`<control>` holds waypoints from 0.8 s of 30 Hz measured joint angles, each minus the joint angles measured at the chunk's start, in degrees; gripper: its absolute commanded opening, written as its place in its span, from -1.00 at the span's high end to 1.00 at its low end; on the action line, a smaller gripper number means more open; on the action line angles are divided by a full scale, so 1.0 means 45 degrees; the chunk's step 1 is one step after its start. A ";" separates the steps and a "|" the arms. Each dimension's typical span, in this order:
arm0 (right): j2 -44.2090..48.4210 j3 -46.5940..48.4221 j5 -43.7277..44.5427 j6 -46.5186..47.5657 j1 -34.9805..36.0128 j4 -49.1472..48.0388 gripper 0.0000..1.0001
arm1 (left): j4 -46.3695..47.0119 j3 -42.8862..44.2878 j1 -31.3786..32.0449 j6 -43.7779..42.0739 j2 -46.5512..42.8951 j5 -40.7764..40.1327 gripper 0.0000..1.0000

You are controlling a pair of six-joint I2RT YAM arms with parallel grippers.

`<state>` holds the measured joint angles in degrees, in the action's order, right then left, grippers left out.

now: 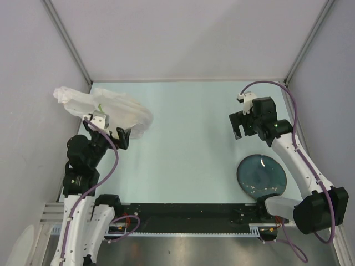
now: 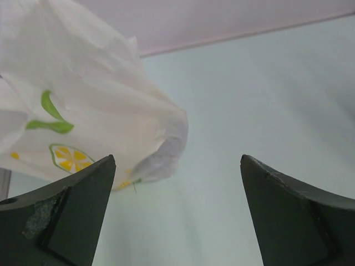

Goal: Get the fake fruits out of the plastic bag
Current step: Move the plate to the center of the board.

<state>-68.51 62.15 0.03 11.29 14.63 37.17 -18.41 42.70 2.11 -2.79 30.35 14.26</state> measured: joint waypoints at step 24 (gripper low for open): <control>-0.0398 0.2215 -0.1914 -0.1768 -0.4070 0.0695 -0.99 | -0.0554 0.2395 0.5319 0.0141 0.5474 0.5333 -0.87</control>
<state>-70.30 72.12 -8.58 3.33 -3.68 40.29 -20.91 53.47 26.04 -2.15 54.98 38.26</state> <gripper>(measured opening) 0.994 0.937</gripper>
